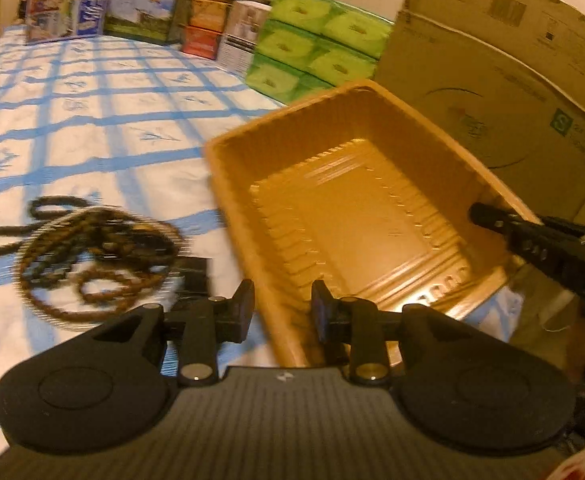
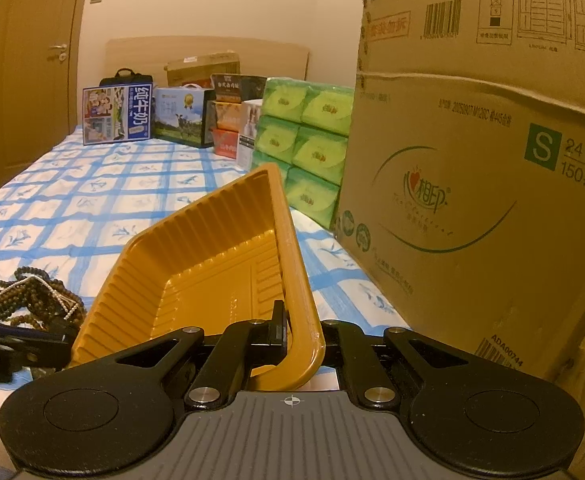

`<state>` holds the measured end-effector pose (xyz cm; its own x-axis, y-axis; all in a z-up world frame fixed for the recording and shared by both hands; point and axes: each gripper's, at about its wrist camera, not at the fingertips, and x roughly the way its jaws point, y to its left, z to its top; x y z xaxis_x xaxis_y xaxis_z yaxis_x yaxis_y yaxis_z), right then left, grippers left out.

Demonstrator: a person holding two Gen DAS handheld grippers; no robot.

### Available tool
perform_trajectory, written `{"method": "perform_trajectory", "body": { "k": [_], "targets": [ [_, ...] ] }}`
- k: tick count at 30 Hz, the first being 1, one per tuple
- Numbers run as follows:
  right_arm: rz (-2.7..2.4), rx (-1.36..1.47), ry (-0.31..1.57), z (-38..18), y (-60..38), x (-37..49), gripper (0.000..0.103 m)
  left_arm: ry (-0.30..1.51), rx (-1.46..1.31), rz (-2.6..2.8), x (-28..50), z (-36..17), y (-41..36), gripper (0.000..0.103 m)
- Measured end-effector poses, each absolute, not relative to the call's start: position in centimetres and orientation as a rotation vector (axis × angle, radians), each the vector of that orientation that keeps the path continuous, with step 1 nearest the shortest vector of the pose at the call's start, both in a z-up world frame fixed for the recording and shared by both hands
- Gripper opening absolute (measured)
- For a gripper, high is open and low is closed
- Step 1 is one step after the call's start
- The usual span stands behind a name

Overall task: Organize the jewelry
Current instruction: 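Carry the black cylinder into the orange tray and open the left tool, then grasp the black wristwatch with the left tool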

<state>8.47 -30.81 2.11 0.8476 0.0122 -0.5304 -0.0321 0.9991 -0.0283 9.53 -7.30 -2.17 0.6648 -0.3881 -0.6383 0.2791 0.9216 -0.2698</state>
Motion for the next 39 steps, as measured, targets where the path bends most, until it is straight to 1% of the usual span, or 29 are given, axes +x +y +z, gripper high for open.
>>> {"method": "perform_trajectory", "body": {
  "k": [7, 12, 15, 17, 21, 23, 28, 36, 39],
  "targets": [
    [0.018, -0.021, 0.564, 1.8, -31.0, 8.4, 0.005, 0.802, -0.073, -0.253, 9.5, -4.7, -4.3, 0.028],
    [0.015, -0.018, 0.567, 1.8, -31.1, 8.5, 0.005, 0.797, -0.055, -0.247, 9.6, -5.3, -4.3, 0.035],
    [0.015, -0.020, 0.566, 1.8, -31.1, 8.5, 0.005, 0.783, -0.041, -0.250, 9.7, -5.3, -5.0, 0.044],
    [0.014, -0.017, 0.567, 1.8, -31.1, 8.5, 0.005, 0.777, -0.030, -0.250, 9.7, -5.4, -5.5, 0.053],
    [0.014, -0.017, 0.568, 1.8, -31.1, 8.6, 0.005, 0.765, 0.000, -0.251, 9.9, -5.5, -6.1, 0.056],
    [0.014, -0.021, 0.566, 1.8, -31.1, 8.5, 0.005, 0.760, 0.018, -0.246, 9.9, -5.7, -6.3, 0.059],
    [0.011, -0.039, 0.556, 1.8, -31.2, 8.6, 0.005, 0.760, 0.041, -0.249, 9.9, -6.2, -6.4, 0.060],
    [0.012, -0.068, 0.542, 1.7, -31.2, 8.8, 0.006, 0.753, 0.070, -0.256, 10.1, -6.8, -6.9, 0.060],
    [0.011, -0.058, 0.544, 1.6, -31.5, 9.1, 0.006, 0.752, 0.081, -0.258, 10.1, -7.0, -7.1, 0.056]
  ]
}}
